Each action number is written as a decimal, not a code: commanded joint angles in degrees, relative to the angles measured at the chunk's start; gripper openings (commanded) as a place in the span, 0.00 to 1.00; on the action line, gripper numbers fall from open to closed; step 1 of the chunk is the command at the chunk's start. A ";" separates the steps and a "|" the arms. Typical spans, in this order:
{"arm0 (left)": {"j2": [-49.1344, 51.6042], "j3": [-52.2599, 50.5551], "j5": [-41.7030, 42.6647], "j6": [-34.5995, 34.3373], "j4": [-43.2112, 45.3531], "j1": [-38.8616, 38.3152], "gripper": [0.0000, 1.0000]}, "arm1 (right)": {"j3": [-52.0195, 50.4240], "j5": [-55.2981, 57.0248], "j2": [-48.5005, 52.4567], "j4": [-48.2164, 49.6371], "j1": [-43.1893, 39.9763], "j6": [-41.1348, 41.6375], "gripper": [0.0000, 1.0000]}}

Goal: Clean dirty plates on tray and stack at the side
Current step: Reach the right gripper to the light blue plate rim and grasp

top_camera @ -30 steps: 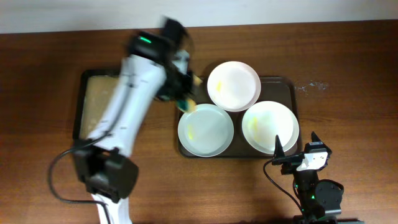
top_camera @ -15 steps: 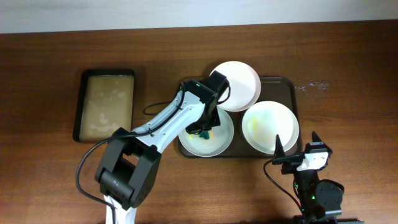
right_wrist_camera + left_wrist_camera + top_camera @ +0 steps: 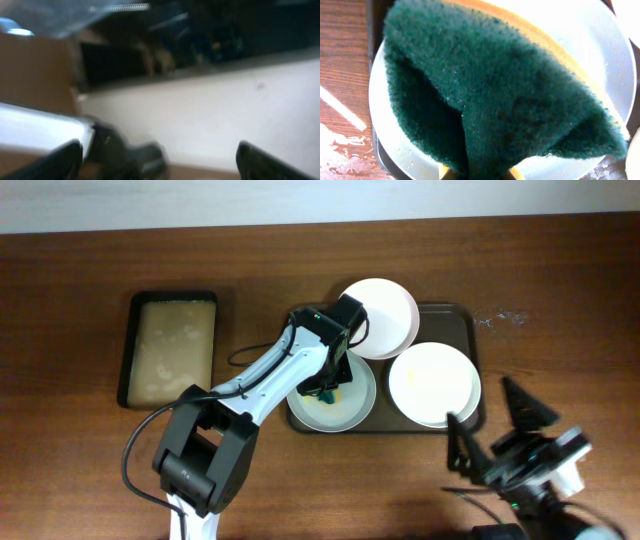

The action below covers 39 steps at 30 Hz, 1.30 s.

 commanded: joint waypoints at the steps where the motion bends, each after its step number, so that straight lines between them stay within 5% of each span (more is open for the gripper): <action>1: -0.79 0.09 -0.59 -0.72 -0.13 0.31 0.00 | 22.01 5.75 17.84 -26.47 -1.38 -15.50 0.98; 6: -0.79 0.09 -0.59 -0.72 -0.13 0.31 0.00 | 39.91 -15.58 46.66 -49.20 -1.36 -16.57 0.98; 9: -0.79 0.09 -0.59 -0.72 -0.13 0.31 0.00 | 40.04 -23.32 57.46 -49.57 -1.33 -16.37 0.98; 11: -0.79 0.09 -0.59 -0.72 -0.31 0.31 0.00 | 40.11 -23.54 66.64 -47.78 -1.25 -15.10 0.42; 12: -0.79 0.09 -0.57 -0.72 -0.42 0.31 0.00 | 40.11 -21.35 69.90 -47.30 -1.22 -14.19 0.28; 16: -0.79 0.09 0.46 -0.72 -0.59 0.31 0.00 | 40.11 -15.37 80.24 -43.47 -1.25 -11.76 0.35; 19: -0.79 0.09 0.74 -0.72 -0.50 0.31 0.00 | 40.09 -15.37 85.31 -39.26 -1.25 -8.50 0.96; 20: -0.79 0.09 0.76 -0.72 -0.50 0.31 0.00 | 40.09 -15.37 87.60 -37.16 -1.22 -6.95 0.98; 21: -0.79 0.09 0.76 -0.72 -0.50 0.31 0.00 | 40.09 -15.30 89.68 -36.76 -1.01 -6.88 0.95; 23: -0.79 0.09 1.51 -0.72 -0.44 0.28 0.00 | 40.09 -15.28 93.61 -35.10 -0.07 -7.13 0.52; 25: -0.79 0.04 2.25 -0.72 -0.33 0.20 0.00 | 40.09 -15.04 96.43 -33.09 1.60 -7.93 0.37; 33: -0.74 0.04 2.23 -0.70 -0.33 -0.07 0.00 | 40.09 0.42 98.90 -26.88 11.85 -10.34 0.41; 39: -0.74 0.04 2.25 -0.70 -0.31 -0.13 0.00 | 40.09 1.14 101.07 -25.83 12.74 -10.32 0.38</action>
